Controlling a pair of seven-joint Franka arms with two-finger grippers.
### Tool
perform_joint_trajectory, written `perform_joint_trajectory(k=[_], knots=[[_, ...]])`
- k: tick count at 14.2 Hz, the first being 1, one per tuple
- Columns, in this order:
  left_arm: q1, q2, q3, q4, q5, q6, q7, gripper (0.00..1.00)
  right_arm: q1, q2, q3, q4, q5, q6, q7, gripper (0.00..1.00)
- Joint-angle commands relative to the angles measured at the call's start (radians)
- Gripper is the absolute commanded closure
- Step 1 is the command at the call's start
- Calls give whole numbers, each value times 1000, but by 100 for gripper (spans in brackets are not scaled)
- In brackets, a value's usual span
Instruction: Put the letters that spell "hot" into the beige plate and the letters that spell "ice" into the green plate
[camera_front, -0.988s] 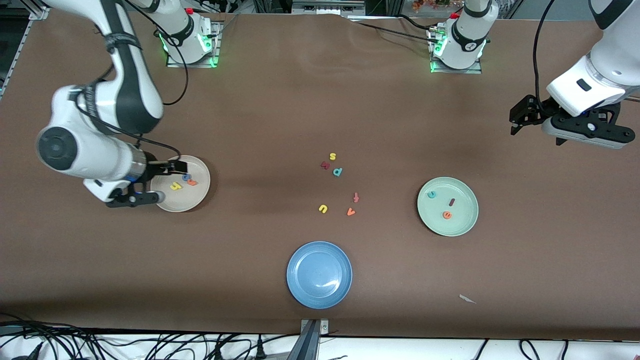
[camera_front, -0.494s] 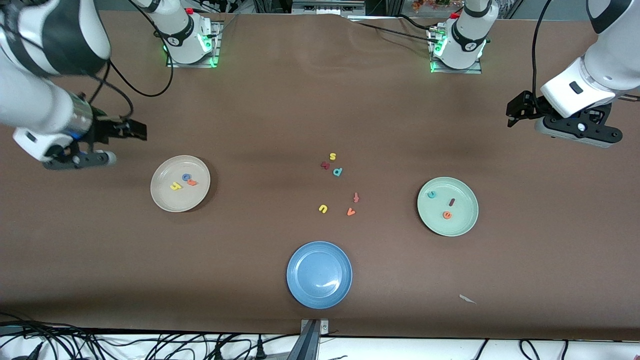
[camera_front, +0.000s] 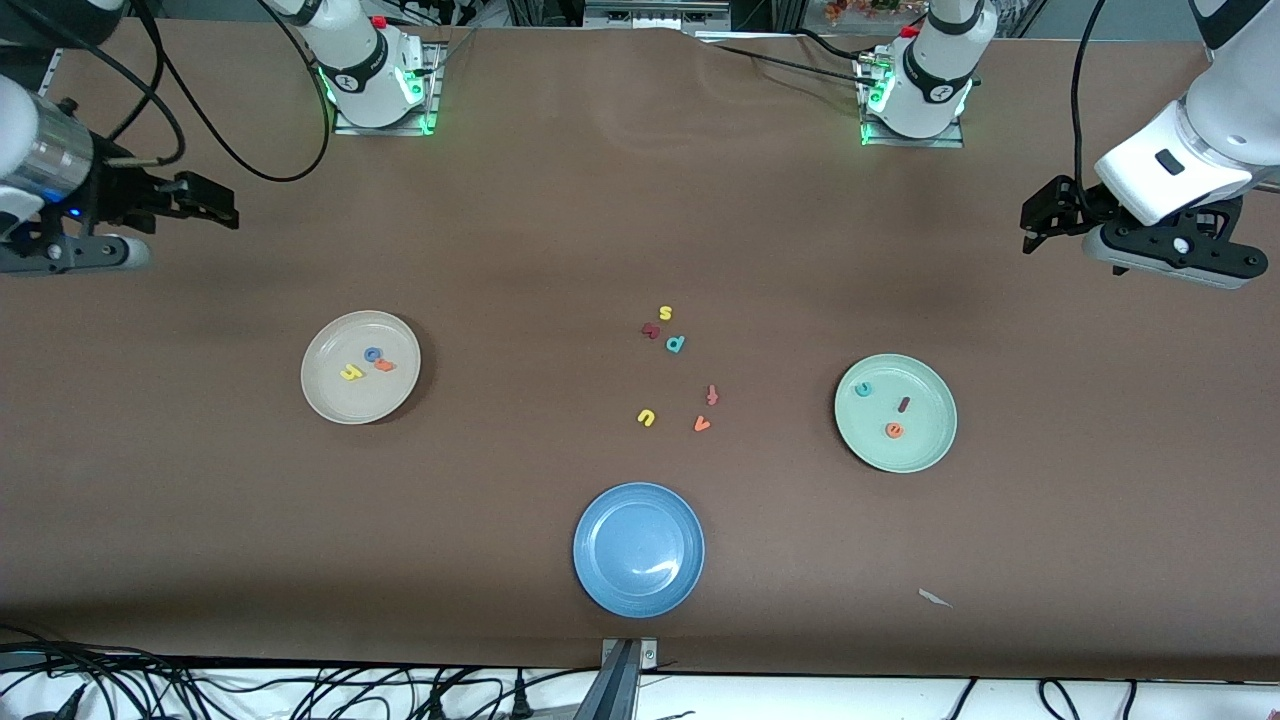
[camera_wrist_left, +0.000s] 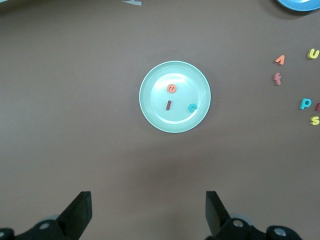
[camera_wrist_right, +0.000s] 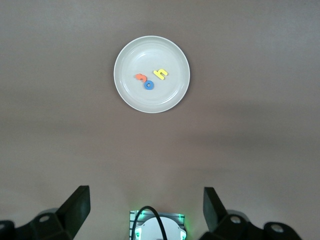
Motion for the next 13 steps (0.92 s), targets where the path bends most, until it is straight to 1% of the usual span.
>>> perform_joint_trajectory(k=[1, 4, 6, 7, 9, 13], knots=[[1, 31, 7, 52, -19, -24, 7, 0, -22, -15, 21, 19, -14, -23, 2, 0], [6, 29, 10, 69, -26, -24, 7, 0, -24, -13, 21, 20, -14, 0, 4, 0], [-13, 38, 7, 71, -26, -22, 4, 0, -22, -13, 19, 20, -9, 11, 8, 0], [-14, 61, 4, 72, -29, -21, 4, 0, -22, -13, 19, 20, -9, 14, 13, 0], [-11, 66, 7, 74, -39, -21, 4, 0, -21, -10, 16, 20, -9, 19, 15, 0], [-10, 64, 5, 102, -40, -24, 18, 0, -16, 13, 7, 85, -17, 6, 16, 0]])
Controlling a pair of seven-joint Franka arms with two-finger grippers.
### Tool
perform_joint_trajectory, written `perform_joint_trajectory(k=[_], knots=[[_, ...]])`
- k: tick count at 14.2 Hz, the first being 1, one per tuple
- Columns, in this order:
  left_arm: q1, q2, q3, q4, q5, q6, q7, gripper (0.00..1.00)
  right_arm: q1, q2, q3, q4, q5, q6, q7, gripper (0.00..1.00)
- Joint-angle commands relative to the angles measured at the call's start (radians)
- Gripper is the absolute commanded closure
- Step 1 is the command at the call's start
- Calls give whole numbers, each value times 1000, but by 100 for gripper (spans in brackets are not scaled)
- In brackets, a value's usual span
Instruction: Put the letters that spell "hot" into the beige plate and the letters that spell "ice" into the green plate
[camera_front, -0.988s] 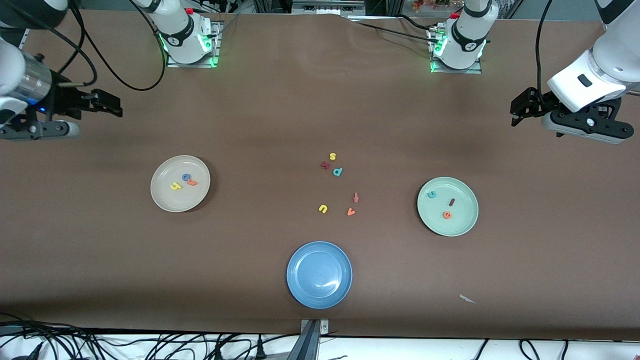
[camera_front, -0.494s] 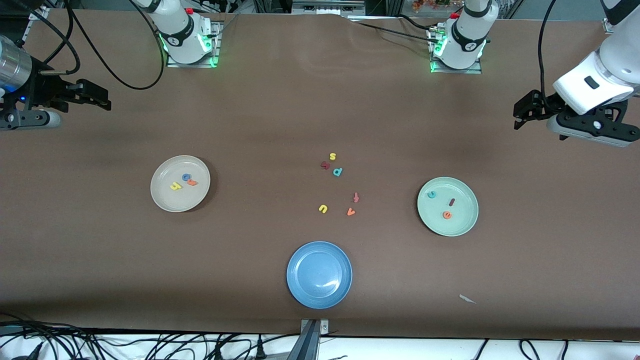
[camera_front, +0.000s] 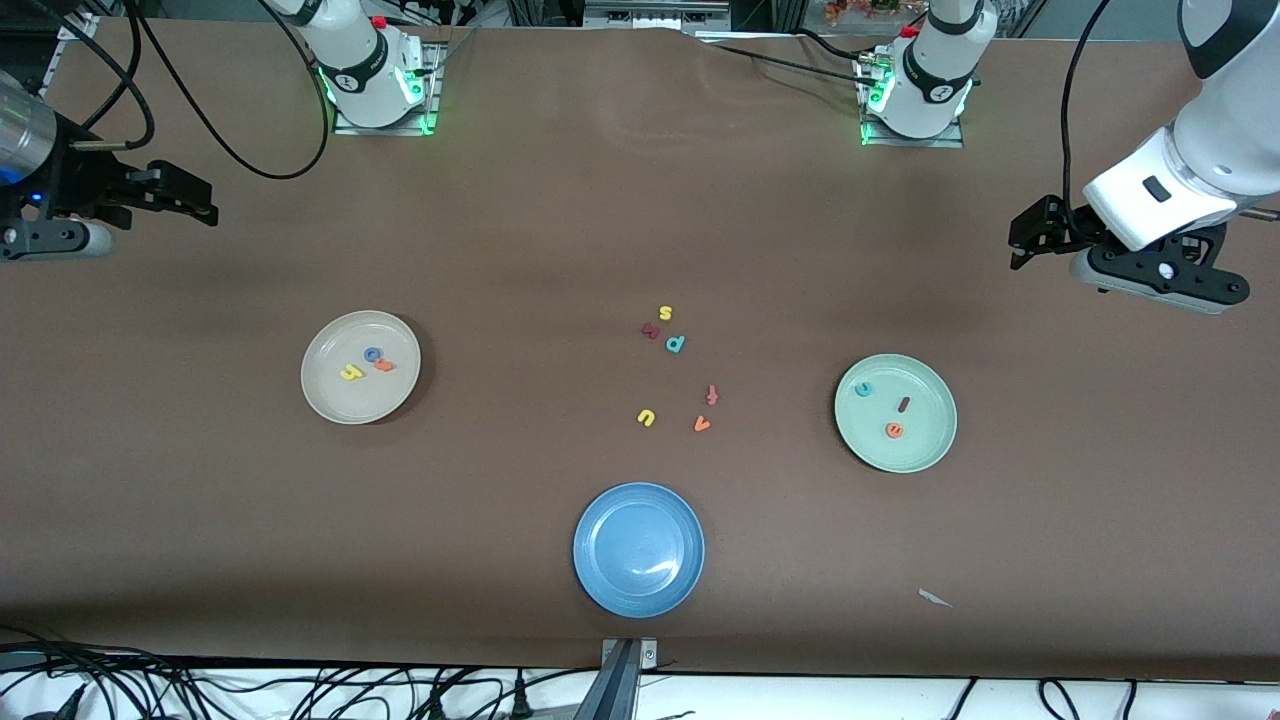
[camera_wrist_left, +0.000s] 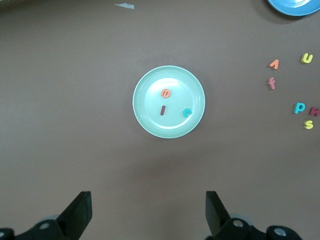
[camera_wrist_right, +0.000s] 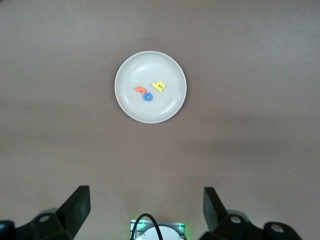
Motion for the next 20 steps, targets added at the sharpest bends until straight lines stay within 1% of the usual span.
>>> perform_joint_trajectory(k=[1, 6, 20], knots=[[-1, 12, 6, 56, -25, -20, 17, 0, -7, 20, 1, 50, -15, -19, 11, 0], [2, 15, 7, 56, -9, -8, 12, 0, -6, 23, -6, 47, -16, -10, 13, 0], [1, 15, 7, 56, -10, 0, 12, 0, -12, 24, -6, 39, -16, -5, 14, 0]])
